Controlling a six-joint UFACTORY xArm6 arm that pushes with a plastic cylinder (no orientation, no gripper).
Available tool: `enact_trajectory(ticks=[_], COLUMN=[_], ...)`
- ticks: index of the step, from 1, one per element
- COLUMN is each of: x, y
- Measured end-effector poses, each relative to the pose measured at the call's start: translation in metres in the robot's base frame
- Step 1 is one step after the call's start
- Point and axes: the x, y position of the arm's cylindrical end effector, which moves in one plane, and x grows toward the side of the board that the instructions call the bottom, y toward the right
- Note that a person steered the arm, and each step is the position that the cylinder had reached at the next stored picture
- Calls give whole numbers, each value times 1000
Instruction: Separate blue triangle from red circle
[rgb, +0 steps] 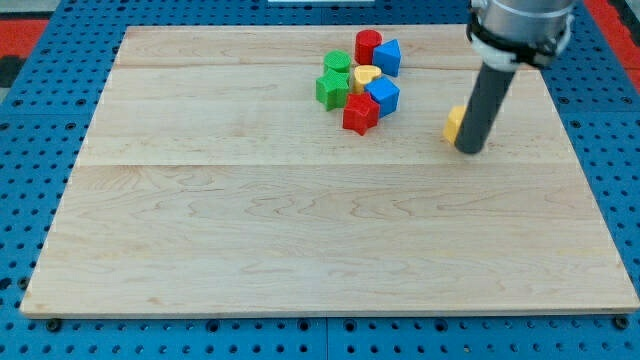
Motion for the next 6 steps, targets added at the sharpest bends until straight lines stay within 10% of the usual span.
enact_trajectory(ticks=[4, 6], x=[-154, -169], y=[37, -109])
